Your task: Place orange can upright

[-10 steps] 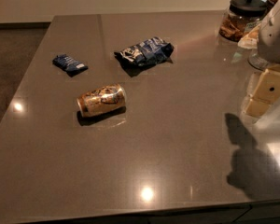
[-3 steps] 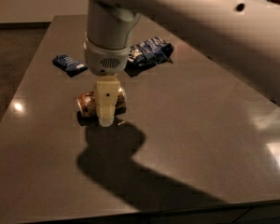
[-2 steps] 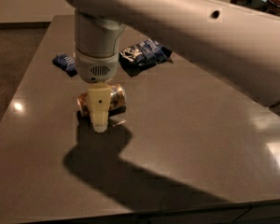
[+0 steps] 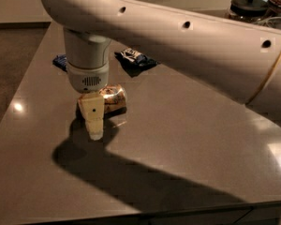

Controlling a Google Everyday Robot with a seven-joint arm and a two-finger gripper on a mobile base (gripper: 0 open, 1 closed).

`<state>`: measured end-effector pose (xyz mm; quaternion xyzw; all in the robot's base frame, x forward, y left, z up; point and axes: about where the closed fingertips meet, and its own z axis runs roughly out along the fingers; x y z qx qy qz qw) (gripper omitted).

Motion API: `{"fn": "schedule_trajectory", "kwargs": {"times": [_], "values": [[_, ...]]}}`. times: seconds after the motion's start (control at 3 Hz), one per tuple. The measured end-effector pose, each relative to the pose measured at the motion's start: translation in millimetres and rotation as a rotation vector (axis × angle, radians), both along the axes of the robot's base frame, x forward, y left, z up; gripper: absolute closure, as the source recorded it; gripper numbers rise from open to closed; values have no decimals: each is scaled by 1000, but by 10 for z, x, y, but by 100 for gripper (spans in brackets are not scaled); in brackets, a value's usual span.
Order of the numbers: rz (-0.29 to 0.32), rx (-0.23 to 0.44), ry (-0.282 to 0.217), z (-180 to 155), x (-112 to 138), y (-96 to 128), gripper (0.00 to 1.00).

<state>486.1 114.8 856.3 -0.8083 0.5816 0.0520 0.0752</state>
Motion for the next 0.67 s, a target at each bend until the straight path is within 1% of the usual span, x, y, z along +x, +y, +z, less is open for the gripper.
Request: {"fn": "schedule_trajectory", "kwargs": {"times": [0.33,0.67], "values": [[-5,-14,32,-124,41,28,16],[-16,-18,53,-185,86,35,47]]}}
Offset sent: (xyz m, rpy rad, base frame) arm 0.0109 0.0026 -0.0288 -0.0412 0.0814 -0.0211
